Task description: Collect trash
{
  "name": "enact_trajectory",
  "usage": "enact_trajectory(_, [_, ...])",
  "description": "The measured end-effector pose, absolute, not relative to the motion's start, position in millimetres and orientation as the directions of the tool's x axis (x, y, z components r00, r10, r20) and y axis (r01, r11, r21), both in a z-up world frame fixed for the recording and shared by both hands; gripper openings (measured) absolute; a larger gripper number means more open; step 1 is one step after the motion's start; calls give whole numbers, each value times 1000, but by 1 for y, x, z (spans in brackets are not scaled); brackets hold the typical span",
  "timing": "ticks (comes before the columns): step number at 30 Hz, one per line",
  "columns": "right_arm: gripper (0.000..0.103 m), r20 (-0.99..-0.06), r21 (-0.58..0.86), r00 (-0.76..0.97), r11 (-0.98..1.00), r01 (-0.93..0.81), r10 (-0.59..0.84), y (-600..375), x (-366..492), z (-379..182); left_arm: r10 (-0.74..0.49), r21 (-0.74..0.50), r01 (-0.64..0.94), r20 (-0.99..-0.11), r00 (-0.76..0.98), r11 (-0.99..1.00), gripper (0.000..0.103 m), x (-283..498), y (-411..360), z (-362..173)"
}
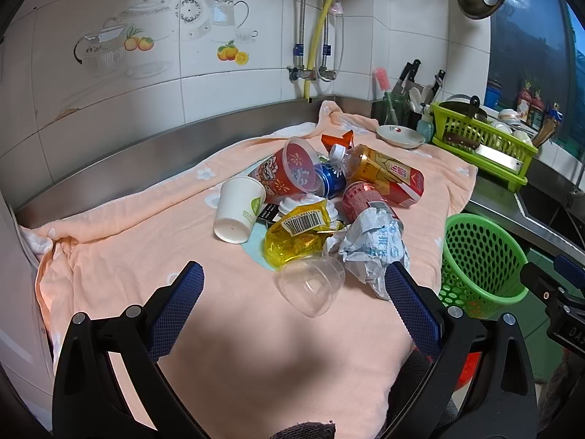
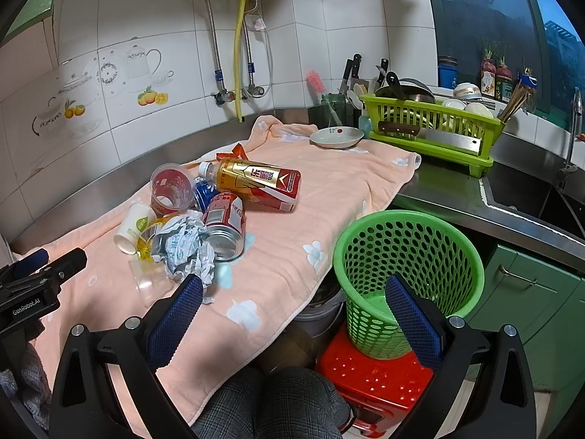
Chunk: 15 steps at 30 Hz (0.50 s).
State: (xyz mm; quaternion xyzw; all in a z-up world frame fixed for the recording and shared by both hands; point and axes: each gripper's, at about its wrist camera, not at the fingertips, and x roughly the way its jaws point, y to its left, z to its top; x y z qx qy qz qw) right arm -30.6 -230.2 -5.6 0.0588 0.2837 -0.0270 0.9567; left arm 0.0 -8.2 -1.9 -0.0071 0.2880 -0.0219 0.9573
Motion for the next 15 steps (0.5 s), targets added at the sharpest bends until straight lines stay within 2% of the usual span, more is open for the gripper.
enact_trajectory(15, [97,-549,97,836,992,81,-14,-228,-28,-8,-39,-19,35,-552,833,999,98,2,-8,-2])
